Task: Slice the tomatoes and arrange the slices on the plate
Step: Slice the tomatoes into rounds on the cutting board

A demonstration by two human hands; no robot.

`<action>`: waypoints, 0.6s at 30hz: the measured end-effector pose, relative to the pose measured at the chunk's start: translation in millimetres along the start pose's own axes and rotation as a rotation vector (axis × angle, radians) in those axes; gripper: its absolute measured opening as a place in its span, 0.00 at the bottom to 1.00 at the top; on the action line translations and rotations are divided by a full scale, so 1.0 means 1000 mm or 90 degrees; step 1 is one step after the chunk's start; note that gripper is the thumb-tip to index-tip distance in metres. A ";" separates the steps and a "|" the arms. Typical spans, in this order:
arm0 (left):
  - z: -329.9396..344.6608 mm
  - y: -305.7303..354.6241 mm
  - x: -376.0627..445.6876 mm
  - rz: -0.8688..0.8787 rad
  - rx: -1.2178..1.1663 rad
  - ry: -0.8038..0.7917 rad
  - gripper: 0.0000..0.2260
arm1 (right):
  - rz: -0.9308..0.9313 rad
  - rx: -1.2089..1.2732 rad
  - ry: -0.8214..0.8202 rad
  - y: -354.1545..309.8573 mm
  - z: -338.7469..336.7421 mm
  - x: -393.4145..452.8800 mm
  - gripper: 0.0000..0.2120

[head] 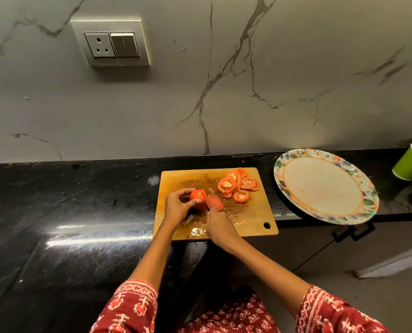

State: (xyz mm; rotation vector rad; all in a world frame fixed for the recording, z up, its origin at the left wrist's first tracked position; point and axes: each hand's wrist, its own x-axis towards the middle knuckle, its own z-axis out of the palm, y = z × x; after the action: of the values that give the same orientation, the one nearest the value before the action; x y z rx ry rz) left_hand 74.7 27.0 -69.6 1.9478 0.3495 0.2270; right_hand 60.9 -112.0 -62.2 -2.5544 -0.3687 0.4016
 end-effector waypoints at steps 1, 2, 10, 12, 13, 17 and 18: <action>0.000 -0.001 0.000 0.000 -0.002 0.002 0.18 | 0.000 0.011 -0.004 -0.002 -0.001 0.002 0.12; 0.000 -0.001 -0.001 0.001 -0.005 0.000 0.18 | 0.000 0.023 -0.013 -0.005 -0.001 0.005 0.11; -0.001 -0.002 -0.001 -0.007 -0.008 -0.012 0.19 | -0.003 0.019 -0.038 -0.004 -0.001 0.010 0.10; -0.001 -0.001 0.000 -0.014 -0.007 -0.015 0.19 | -0.002 -0.023 -0.038 0.004 0.004 0.002 0.11; -0.001 -0.001 0.000 -0.020 -0.005 -0.013 0.19 | 0.003 -0.041 -0.039 0.006 0.005 -0.001 0.11; 0.000 -0.001 0.001 -0.012 0.000 -0.025 0.19 | 0.038 -0.042 -0.051 -0.004 0.001 0.009 0.12; 0.000 -0.001 0.001 -0.007 0.001 -0.027 0.19 | 0.046 -0.034 -0.057 -0.007 -0.001 0.012 0.12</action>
State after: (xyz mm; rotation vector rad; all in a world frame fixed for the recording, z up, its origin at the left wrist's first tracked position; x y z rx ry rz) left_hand 75.4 27.2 -70.8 1.9489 0.3328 0.1772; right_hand 70.7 -102.5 -60.0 -2.6139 -0.3242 0.5409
